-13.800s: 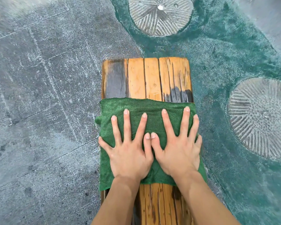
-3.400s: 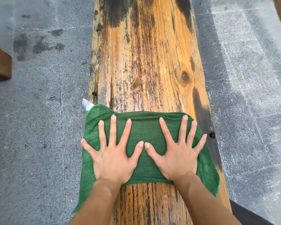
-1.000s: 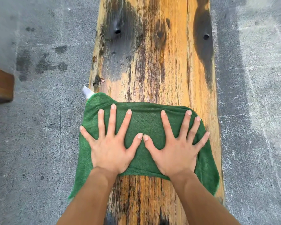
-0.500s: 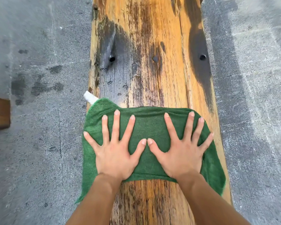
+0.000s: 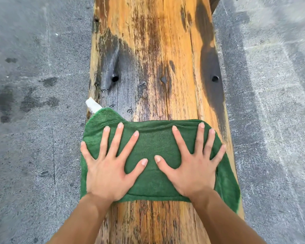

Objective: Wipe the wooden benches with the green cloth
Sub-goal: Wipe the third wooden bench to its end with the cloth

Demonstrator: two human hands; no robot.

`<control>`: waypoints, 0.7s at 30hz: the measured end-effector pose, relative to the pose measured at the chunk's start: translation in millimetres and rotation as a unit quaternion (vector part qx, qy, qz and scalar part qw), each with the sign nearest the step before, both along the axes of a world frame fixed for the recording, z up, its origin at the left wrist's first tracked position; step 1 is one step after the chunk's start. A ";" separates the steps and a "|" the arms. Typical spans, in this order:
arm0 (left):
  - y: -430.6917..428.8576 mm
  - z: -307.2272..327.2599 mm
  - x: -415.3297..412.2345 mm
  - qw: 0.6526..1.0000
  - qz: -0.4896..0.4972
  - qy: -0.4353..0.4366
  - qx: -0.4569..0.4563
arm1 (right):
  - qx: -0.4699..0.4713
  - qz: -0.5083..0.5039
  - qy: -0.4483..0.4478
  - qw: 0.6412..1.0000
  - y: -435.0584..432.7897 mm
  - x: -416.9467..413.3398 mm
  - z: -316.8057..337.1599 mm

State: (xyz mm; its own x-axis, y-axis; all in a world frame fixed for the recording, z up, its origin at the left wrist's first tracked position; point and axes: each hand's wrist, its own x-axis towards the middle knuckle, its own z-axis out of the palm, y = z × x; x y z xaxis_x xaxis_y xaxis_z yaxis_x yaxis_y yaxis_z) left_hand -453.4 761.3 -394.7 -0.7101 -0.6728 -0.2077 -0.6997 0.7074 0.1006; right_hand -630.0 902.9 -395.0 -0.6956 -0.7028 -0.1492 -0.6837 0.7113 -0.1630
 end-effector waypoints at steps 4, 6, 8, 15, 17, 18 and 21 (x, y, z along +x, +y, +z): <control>-5.7 1.1 -5.7 1.000 0.016 0.006 0.009 | 0.002 0.004 -0.002 1.000 -5.7 -6.4 1.0; -9.4 1.8 -8.9 1.000 0.021 0.007 0.014 | 0.004 0.001 -0.005 1.000 -8.2 -8.5 1.5; -17.0 2.3 -14.9 1.000 0.022 0.008 0.018 | 0.007 -0.001 -0.005 1.000 -14.1 -11.9 2.0; -50.7 -0.2 -40.8 0.999 0.026 0.024 0.008 | 0.002 0.000 0.005 1.000 -53.0 -39.8 1.2; -60.1 -3.0 -46.4 0.999 0.030 0.026 0.005 | 0.007 0.009 0.011 1.000 -64.6 -48.4 -0.7; -63.5 -3.4 -49.5 0.999 0.032 0.028 0.005 | 0.008 0.016 0.013 1.000 -68.3 -52.3 -0.9; -74.6 -3.9 -57.9 0.999 0.035 0.036 0.004 | 0.006 0.024 0.017 1.000 -80.3 -60.9 -1.5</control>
